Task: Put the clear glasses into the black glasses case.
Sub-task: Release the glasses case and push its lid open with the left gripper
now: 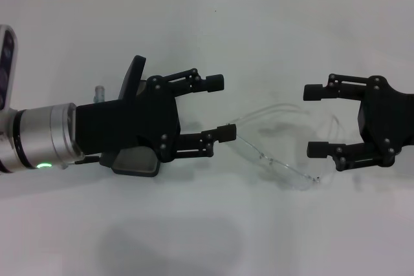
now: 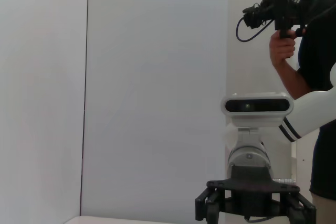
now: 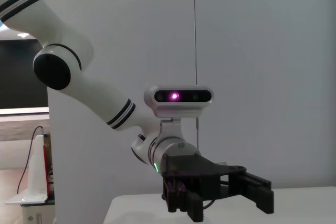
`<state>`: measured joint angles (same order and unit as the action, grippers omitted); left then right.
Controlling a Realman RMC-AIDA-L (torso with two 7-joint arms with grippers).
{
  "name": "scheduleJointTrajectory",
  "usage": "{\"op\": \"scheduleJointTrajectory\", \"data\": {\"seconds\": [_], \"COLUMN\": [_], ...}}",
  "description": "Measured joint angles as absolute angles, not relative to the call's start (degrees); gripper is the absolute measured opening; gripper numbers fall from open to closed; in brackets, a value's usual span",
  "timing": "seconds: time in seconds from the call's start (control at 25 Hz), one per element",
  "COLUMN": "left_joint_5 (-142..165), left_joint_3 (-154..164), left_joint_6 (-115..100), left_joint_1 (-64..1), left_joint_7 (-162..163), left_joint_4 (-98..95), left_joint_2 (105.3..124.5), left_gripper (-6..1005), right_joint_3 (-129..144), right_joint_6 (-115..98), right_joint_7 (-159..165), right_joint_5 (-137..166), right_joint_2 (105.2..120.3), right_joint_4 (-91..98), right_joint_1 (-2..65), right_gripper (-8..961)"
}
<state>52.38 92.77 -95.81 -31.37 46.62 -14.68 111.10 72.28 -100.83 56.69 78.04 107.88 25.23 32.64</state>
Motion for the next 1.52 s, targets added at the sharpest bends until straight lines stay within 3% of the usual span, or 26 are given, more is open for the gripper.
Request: {"op": "scheduleJointTrajectory", "data": {"seconds": [0.72,1.08,1.16,1.24,1.52], "left_joint_5": [51.9,60.1,66.6,75.1,98.5], "left_joint_3": [90.3,87.5,84.5,78.7,63.7], "left_joint_6": [-95.2,-78.7,-75.7,-74.1,-74.0], "left_joint_1": [-30.8,-26.8,-24.9,-22.4,-15.4], "left_joint_7": [51.4,80.3,86.4,92.5,106.4], "left_joint_4": [-16.2,-33.3,-39.7,-46.7,-66.3], "left_joint_2": [111.64,106.83,106.79,107.92,116.29], "left_gripper": [784,784,784,785,781], "right_joint_3": [72.2,72.2,72.2,72.2,72.2], "right_joint_6": [-99.7,-98.5,-98.4,-98.2,-97.8], "right_joint_7": [56.5,56.5,56.4,56.2,55.9], "right_joint_5": [78.3,78.3,78.3,78.3,78.3], "right_joint_2": [107.82,107.35,107.30,107.30,107.24], "right_joint_4": [25.8,25.9,25.9,25.9,25.9], "right_joint_1": [32.5,31.8,31.6,31.5,31.8], "right_gripper": [827,827,827,827,828]}}
